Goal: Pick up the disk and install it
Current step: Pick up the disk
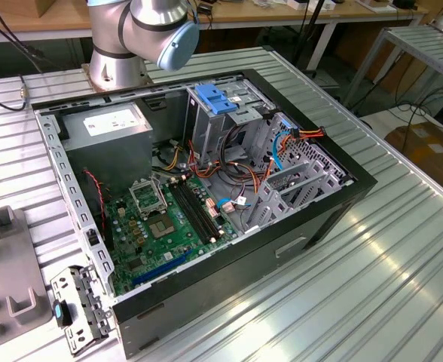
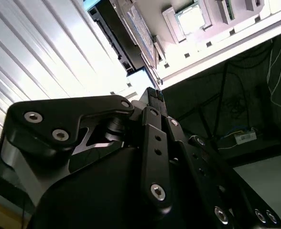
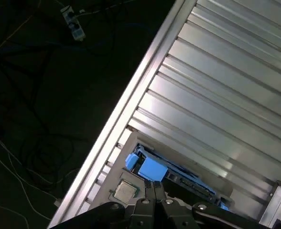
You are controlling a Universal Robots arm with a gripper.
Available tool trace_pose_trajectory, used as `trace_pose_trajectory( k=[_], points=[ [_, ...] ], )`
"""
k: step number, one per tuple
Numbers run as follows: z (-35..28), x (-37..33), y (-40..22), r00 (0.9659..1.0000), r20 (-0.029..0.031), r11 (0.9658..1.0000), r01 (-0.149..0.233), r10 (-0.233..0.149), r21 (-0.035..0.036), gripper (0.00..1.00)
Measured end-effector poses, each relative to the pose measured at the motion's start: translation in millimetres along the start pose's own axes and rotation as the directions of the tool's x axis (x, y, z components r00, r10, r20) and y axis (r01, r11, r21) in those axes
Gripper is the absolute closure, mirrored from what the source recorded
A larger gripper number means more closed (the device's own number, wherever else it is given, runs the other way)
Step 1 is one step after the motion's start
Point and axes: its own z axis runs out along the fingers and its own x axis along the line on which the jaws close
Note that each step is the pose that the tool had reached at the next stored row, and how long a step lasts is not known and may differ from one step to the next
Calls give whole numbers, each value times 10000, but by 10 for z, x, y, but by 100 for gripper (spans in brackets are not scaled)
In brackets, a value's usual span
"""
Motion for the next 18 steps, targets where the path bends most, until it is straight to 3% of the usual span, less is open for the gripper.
trace_pose_trajectory(
  k=[4, 8, 14, 16, 18],
  points=[
    [1, 0, 0, 9969, -42, 9969, 783, -783, 24, 89],
    [0, 0, 0, 9887, -80, 9887, 1496, -1496, 38, 89],
    [0, 0, 0, 9704, -133, 9705, 2410, -2410, 57, 89],
    [1, 0, 0, 9583, -159, 9584, 2854, -2852, 64, 89],
    [0, 0, 0, 9507, -173, 9508, 3098, -3096, 65, 89]
  ],
)
